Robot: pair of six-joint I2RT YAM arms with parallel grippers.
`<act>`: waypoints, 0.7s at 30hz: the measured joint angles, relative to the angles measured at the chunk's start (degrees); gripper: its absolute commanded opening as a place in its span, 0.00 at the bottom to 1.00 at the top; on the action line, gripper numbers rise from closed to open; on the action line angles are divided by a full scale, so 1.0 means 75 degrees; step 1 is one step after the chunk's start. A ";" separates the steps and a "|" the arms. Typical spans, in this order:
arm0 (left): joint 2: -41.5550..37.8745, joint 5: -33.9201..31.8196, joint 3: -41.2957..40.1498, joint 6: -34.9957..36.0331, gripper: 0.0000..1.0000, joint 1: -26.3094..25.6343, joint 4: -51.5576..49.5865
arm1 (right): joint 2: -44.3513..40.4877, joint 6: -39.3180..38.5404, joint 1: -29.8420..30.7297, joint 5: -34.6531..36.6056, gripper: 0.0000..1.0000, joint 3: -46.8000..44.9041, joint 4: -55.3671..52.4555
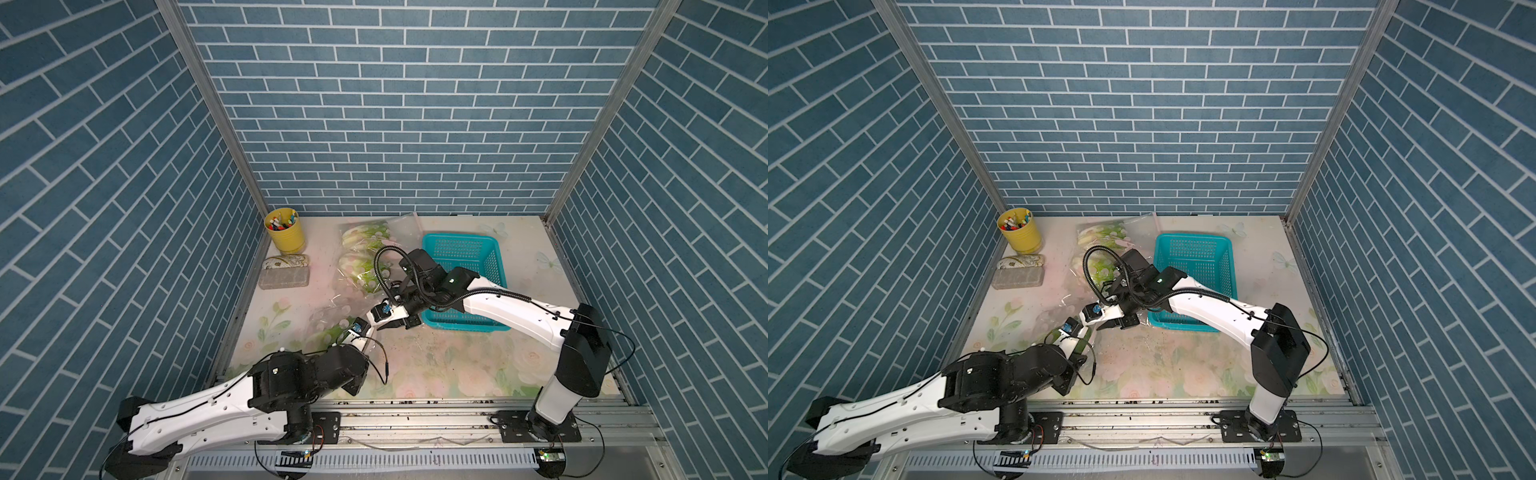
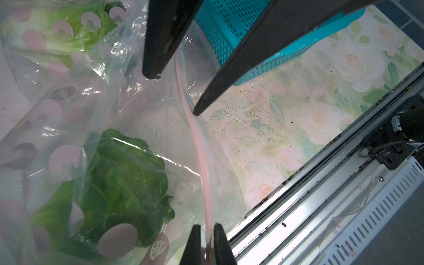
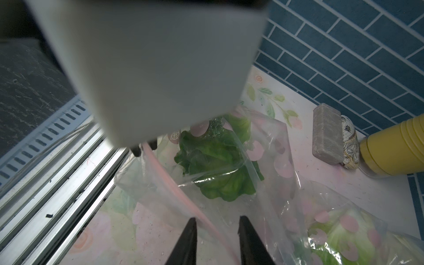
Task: Open the zip-top bag and take out the chinese cabbages
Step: Adjust the zipper food storage bag at the center of the board.
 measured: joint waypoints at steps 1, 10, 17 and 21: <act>0.0000 0.0000 0.0000 0.0003 0.00 0.0000 -0.0015 | 0.0009 0.0003 0.0000 -0.0003 0.29 0.0000 0.0000; -0.0020 -0.0026 0.0003 0.0012 0.00 0.0000 -0.0067 | 0.0015 0.0015 0.0017 0.0000 0.40 0.0000 -0.0003; -0.0064 -0.0047 0.0015 0.0009 0.00 0.0000 -0.0184 | 0.0157 -0.0055 0.0017 -0.0035 0.40 0.0055 -0.0143; -0.0087 -0.0047 0.0015 0.0012 0.00 0.0003 -0.0242 | 0.0198 -0.0070 0.0029 -0.0073 0.29 0.0085 -0.0221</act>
